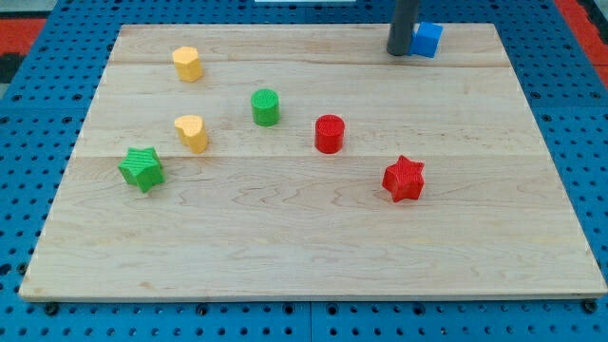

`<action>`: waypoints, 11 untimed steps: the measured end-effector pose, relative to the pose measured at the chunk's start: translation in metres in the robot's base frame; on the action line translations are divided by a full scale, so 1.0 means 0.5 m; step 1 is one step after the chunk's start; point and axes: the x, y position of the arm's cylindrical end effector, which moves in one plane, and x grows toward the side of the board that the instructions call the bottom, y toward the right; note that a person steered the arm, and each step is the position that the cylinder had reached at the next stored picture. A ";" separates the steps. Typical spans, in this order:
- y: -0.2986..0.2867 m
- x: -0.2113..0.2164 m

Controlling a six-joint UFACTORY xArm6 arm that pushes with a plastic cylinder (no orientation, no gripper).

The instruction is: Separate the blue cube from the blue triangle

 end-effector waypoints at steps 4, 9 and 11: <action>0.187 -0.093; -0.031 0.119; 0.081 0.206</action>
